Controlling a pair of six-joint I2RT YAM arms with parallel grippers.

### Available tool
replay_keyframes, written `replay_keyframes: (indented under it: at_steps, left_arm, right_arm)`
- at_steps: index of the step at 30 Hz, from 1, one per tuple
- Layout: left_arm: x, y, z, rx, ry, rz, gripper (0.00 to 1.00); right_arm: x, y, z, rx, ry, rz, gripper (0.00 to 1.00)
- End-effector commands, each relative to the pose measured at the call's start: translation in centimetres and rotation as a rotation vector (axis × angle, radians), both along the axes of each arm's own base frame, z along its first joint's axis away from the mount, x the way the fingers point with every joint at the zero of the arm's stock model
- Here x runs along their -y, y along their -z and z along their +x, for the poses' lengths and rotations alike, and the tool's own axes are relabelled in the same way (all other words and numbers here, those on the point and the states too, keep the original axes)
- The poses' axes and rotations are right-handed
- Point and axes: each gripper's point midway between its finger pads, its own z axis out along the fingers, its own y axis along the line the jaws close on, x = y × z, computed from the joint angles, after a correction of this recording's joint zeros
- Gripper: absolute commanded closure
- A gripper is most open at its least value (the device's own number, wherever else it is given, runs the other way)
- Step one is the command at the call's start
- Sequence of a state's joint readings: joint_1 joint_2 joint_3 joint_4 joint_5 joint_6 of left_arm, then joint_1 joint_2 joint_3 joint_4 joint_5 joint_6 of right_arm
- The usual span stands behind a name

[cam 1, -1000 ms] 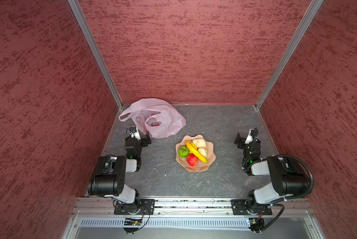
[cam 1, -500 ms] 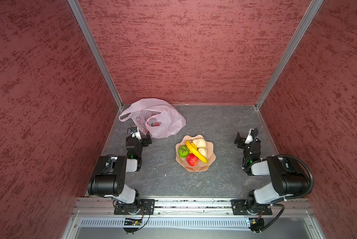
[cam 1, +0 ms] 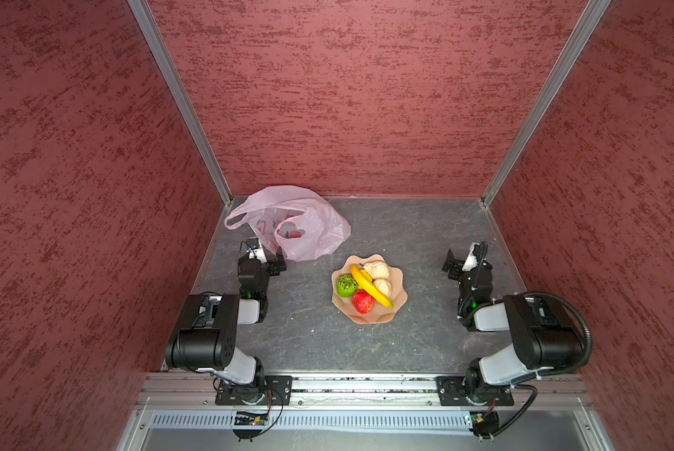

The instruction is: Take the fake fruits out of the plastic bag

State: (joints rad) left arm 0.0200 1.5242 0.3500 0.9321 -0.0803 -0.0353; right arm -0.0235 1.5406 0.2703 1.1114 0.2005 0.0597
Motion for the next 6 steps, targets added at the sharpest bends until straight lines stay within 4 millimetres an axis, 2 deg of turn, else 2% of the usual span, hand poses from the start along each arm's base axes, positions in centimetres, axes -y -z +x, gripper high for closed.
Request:
replay_keyframes:
  at_steps: [1,6]
  left_arm:
    - [0.14,0.11,0.31,-0.008,0.004,0.015,0.01]
    - [0.14,0.07,0.31,-0.007,0.004,0.015,0.00]
  right_arm:
    - [-0.10,-1.09,0.50,0.042,-0.017,-0.007,0.01]
    - [-0.10,-1.18,0.39,0.046,-0.017,-0.008,0.01]
